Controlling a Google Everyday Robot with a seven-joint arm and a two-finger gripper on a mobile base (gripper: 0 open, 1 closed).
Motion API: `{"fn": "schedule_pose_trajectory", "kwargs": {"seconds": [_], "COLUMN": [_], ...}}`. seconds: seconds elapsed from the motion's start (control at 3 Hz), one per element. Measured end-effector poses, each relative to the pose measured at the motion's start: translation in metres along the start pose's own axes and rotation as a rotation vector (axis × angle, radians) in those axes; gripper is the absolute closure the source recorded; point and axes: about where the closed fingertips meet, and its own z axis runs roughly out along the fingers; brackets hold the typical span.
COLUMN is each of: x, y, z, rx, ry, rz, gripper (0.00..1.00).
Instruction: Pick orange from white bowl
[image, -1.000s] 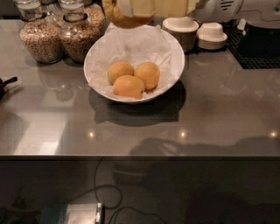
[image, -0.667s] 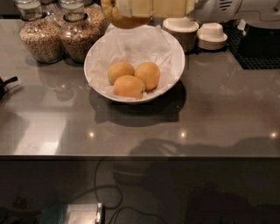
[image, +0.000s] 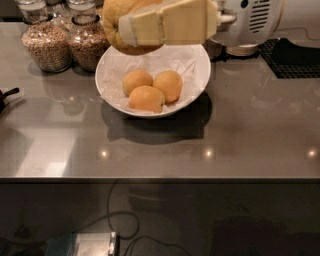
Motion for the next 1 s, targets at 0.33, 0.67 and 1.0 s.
{"fn": "schedule_pose_trajectory", "kwargs": {"seconds": [0.33,0.67,1.0], "x": [0.026,0.061,0.061], "y": [0.023,0.031,0.031], "z": [-0.007,-0.02,-0.02], "rx": [-0.018,-0.089,-0.089], "ry": [-0.06,-0.157,-0.157], "rz": [0.034,0.137,0.137], "gripper": [1.0,1.0,1.0]}}
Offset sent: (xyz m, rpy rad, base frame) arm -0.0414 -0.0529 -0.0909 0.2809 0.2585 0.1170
